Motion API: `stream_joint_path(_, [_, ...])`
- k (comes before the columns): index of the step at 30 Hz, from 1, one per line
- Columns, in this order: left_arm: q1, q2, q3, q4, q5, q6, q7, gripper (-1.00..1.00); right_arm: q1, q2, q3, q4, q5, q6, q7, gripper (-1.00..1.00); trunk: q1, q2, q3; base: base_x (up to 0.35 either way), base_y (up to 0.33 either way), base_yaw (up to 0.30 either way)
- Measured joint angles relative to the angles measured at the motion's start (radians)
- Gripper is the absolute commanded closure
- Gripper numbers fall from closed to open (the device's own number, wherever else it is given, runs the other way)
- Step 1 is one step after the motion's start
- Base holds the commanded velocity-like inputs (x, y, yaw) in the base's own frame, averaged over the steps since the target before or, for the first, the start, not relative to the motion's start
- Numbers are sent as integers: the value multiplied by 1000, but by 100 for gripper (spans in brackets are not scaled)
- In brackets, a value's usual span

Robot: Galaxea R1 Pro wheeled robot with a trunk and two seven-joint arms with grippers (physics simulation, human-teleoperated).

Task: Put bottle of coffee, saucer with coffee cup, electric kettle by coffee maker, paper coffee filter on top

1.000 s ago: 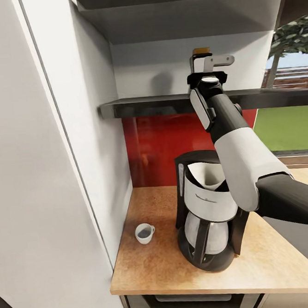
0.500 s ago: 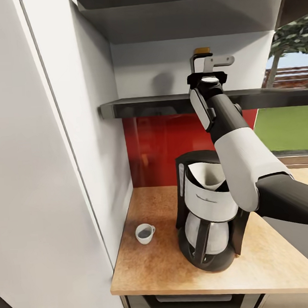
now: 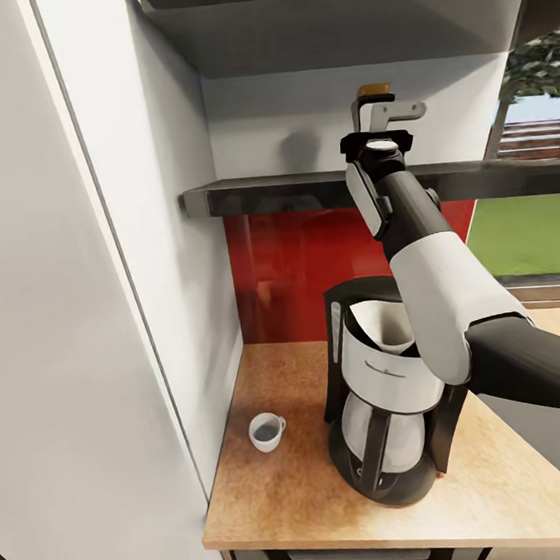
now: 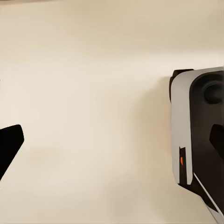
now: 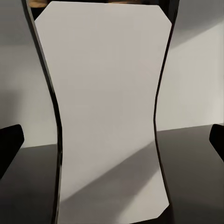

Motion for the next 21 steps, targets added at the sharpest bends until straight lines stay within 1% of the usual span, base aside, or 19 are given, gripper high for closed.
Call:
stream_joint_path(7, [0, 0, 0, 0, 0, 1, 0, -100, 0, 0, 0, 0, 0, 0, 0, -100, 0, 0, 0, 5, 0, 0])
stream_joint_path(13, [0, -1, -1, 1, 0, 2, 0, -100, 0, 0, 0, -1, 2, 1, 0, -100, 0, 0, 0, 160, 0, 0])
stream_joint_path(21, [0, -1, -2, 2, -1, 2, 0, -100, -1, 0, 1, -3, 6, 2, 0, -100, 0, -1, 0, 35, 0, 0])
